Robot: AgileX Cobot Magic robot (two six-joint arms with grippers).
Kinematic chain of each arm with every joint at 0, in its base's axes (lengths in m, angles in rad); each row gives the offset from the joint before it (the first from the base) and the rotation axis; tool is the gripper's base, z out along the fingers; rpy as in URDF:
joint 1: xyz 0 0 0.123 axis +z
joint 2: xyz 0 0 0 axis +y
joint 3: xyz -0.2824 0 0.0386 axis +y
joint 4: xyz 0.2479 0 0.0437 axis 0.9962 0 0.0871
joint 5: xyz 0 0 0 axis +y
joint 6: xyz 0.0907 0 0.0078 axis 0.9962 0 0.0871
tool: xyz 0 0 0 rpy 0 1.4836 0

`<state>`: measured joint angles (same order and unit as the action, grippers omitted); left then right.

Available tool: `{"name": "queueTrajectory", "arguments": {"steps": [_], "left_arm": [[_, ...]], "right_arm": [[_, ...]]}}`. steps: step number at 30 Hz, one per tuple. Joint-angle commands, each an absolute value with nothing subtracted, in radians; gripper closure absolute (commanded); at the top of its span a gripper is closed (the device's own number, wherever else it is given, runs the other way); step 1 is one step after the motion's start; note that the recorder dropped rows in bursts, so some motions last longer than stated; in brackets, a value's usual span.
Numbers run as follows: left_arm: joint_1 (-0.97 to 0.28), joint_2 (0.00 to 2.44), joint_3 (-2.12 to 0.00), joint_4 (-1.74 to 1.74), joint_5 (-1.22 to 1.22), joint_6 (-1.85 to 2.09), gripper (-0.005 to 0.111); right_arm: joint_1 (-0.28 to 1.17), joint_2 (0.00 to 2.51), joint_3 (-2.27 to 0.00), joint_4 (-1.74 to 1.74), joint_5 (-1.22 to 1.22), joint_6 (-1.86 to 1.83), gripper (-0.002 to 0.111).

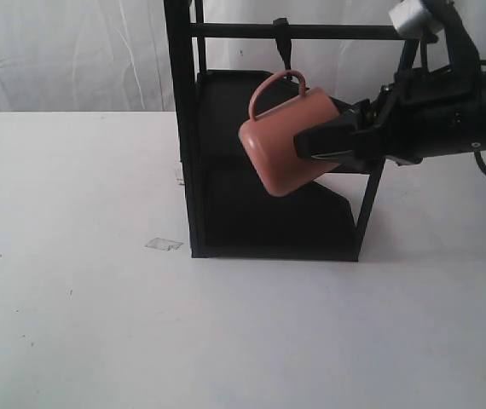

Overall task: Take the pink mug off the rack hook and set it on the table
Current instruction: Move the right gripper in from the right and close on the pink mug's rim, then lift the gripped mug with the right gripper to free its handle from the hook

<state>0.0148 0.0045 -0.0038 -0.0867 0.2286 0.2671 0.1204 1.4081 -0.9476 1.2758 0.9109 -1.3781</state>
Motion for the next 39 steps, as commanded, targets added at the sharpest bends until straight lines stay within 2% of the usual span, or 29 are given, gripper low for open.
{"name": "queueTrajectory", "arguments": {"steps": [1,4,14,20,26,28,34,39], "left_arm": [[0.016,0.0,0.0,-0.095,0.225,0.267,0.107],[0.016,0.0,0.0,-0.095,0.225,0.267,0.107],[0.016,0.0,0.0,-0.095,0.225,0.267,0.107],[0.016,0.0,0.0,-0.095,0.225,0.267,0.107],[0.016,0.0,0.0,-0.095,0.225,0.267,0.107],[0.016,0.0,0.0,-0.095,0.225,0.267,0.107],[0.016,0.0,0.0,-0.095,0.225,0.267,0.107],[0.016,0.0,0.0,-0.095,0.225,0.267,0.107]], "right_arm": [[0.122,1.408,-0.954,1.29,0.96,-1.391,0.056],[0.122,1.408,-0.954,1.29,0.967,-1.391,0.061],[0.189,1.423,-0.954,1.287,0.935,-1.426,0.062],[0.2,1.423,-0.954,1.286,0.9,-1.436,0.076],[0.2,1.423,-0.954,1.284,0.9,-1.436,0.079],[0.2,1.423,-0.954,1.284,0.9,-1.436,0.083],[0.2,1.423,-0.954,1.282,0.892,-1.436,0.109],[0.2,1.423,-0.954,1.282,0.891,-1.436,0.108]]}}
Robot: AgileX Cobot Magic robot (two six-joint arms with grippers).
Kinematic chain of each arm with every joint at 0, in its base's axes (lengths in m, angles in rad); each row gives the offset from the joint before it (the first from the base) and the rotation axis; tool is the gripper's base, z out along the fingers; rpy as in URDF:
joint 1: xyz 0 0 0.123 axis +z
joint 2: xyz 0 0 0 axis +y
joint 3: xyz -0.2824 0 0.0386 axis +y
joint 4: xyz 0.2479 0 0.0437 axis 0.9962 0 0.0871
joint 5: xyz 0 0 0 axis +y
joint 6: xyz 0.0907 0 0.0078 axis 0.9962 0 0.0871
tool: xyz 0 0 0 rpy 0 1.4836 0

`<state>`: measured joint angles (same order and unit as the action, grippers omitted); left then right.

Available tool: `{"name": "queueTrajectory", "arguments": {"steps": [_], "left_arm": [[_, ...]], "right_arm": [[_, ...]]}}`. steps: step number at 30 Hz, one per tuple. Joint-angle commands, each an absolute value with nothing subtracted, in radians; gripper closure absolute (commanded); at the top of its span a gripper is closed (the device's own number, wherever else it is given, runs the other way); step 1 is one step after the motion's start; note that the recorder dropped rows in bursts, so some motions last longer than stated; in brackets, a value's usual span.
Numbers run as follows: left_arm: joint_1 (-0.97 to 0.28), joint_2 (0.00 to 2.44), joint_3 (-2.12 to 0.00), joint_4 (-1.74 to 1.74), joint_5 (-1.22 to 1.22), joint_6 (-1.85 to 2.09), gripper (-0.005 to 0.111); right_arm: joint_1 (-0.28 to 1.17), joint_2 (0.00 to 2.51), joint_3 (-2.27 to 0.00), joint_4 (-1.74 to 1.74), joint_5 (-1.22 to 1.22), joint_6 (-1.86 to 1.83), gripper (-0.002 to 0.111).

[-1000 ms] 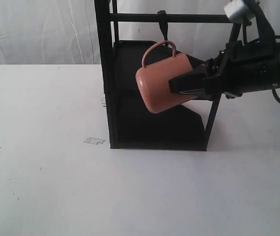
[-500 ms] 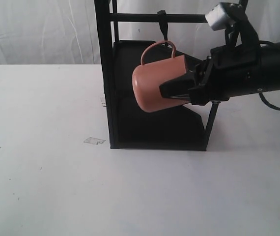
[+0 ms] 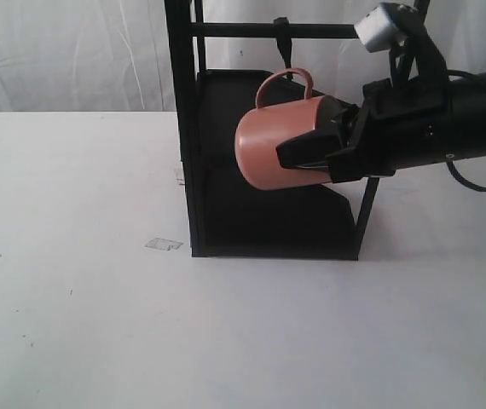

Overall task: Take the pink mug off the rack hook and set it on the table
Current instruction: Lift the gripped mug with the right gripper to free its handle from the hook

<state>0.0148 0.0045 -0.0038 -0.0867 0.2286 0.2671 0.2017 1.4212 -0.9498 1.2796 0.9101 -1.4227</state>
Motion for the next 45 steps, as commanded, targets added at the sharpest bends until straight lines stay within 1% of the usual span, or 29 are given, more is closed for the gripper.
{"name": "queueTrajectory", "arguments": {"steps": [1,23,30,38,45], "left_arm": [[0.016,0.0,0.0,-0.095,0.225,0.267,0.107],[0.016,0.0,0.0,-0.095,0.225,0.267,0.107],[0.016,0.0,0.0,-0.095,0.225,0.267,0.107],[0.016,0.0,0.0,-0.095,0.225,0.267,0.107],[0.016,0.0,0.0,-0.095,0.225,0.267,0.107]], "right_arm": [[0.2,1.423,-0.954,1.282,0.891,-1.436,0.108],[0.2,1.423,-0.956,1.311,0.921,-1.436,0.108],[0.2,1.376,-0.956,1.311,0.926,-1.447,0.108],[0.202,1.328,-0.956,1.37,1.042,-1.48,0.108],[0.25,1.313,-0.956,1.375,1.085,-1.48,0.108]]}}
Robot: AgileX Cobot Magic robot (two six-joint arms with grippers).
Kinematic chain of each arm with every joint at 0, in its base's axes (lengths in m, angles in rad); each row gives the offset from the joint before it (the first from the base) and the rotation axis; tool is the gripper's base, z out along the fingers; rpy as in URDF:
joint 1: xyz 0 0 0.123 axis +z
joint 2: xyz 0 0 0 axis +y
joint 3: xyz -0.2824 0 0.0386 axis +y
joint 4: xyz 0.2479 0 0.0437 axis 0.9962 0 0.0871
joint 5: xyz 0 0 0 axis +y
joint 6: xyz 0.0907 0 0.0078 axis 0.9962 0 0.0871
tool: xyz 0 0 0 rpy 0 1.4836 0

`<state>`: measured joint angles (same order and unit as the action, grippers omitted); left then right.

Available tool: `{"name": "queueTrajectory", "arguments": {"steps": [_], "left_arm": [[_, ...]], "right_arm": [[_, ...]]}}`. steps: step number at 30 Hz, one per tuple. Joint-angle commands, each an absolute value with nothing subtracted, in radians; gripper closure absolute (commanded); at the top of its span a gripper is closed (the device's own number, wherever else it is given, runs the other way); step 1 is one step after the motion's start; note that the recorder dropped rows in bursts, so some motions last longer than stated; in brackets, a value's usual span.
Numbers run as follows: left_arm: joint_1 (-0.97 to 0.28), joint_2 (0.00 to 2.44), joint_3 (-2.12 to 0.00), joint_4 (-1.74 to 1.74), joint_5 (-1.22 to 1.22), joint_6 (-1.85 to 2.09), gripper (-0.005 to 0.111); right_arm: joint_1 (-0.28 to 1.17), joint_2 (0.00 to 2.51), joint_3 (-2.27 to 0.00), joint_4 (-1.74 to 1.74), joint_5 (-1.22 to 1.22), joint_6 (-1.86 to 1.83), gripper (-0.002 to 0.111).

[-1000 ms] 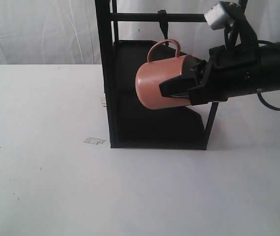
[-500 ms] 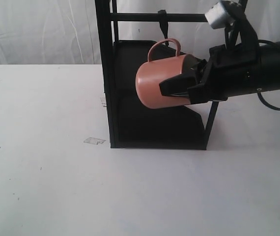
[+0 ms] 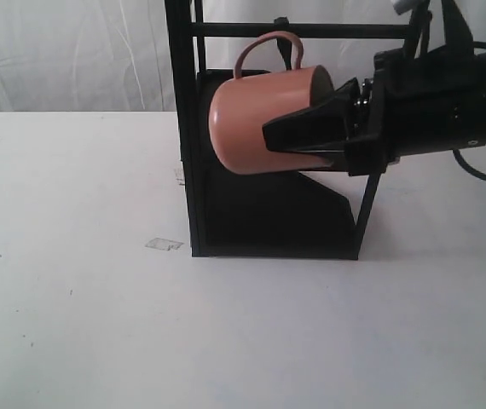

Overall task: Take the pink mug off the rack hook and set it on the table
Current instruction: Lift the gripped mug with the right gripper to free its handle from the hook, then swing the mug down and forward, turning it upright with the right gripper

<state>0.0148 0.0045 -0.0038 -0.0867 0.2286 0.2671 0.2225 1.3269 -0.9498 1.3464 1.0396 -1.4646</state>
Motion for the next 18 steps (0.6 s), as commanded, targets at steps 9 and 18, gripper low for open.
{"name": "queueTrajectory", "arguments": {"steps": [9,18], "left_arm": [[0.016,0.0,0.0,-0.095,0.225,0.267,0.107],[0.016,0.0,0.0,-0.095,0.225,0.267,0.107]], "right_arm": [[0.318,1.313,-0.956,1.336,1.198,-1.48,0.108],[0.318,1.318,-0.952,1.165,1.195,-1.355,0.108]]}}
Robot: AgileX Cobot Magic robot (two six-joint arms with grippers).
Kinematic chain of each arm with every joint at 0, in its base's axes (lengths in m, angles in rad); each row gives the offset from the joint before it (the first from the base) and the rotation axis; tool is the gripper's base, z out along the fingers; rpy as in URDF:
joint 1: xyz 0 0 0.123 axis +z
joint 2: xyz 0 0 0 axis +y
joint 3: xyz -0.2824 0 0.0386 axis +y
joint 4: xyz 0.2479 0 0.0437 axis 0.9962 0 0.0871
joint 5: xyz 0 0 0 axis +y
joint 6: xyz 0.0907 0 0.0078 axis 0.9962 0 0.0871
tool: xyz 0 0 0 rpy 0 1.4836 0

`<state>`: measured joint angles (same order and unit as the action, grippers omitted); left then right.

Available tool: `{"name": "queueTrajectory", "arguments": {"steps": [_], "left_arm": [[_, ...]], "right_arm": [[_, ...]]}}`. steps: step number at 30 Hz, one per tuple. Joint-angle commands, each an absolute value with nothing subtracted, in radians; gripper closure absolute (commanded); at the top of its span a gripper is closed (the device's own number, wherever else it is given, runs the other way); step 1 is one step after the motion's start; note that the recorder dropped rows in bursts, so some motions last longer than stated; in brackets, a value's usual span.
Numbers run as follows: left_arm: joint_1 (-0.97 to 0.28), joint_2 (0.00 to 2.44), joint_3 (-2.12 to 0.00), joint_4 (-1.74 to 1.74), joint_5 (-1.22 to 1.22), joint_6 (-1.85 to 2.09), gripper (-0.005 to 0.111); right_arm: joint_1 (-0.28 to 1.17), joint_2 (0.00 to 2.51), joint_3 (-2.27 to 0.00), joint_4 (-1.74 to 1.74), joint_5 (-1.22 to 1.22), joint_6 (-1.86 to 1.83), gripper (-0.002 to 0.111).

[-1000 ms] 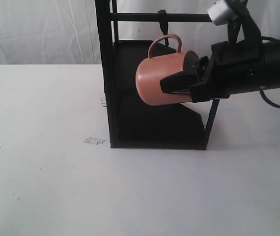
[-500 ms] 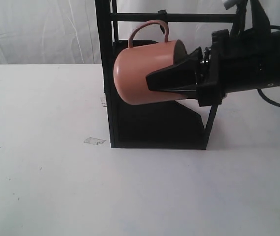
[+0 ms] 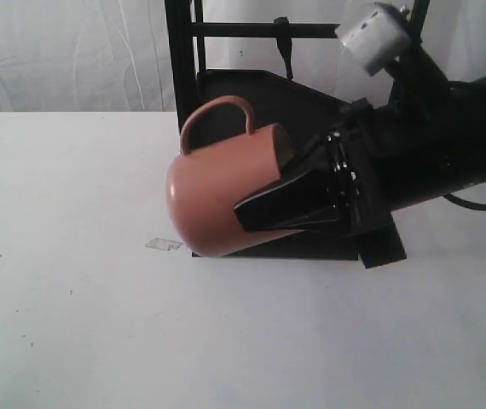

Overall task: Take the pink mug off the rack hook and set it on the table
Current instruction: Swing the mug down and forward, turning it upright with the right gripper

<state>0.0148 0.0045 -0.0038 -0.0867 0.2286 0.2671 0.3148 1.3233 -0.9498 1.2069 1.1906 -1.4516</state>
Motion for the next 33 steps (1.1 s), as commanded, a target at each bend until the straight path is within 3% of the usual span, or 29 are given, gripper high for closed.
{"name": "queueTrajectory", "arguments": {"steps": [1,15,24,33], "left_arm": [[0.016,0.0,0.0,-0.095,0.225,0.267,0.107],[0.016,0.0,0.0,-0.095,0.225,0.267,0.107],[-0.015,0.0,0.0,-0.095,0.225,0.267,0.107],[-0.015,0.0,0.0,-0.095,0.225,0.267,0.107]], "right_arm": [[0.318,1.318,-0.952,1.158,1.199,-1.289,0.108],[0.358,1.316,-0.981,0.948,1.107,-0.943,0.108],[0.648,1.367,-1.169,0.572,0.975,-0.605,0.108],[0.862,1.561,-1.394,0.171,1.221,-0.286,0.108]]}}
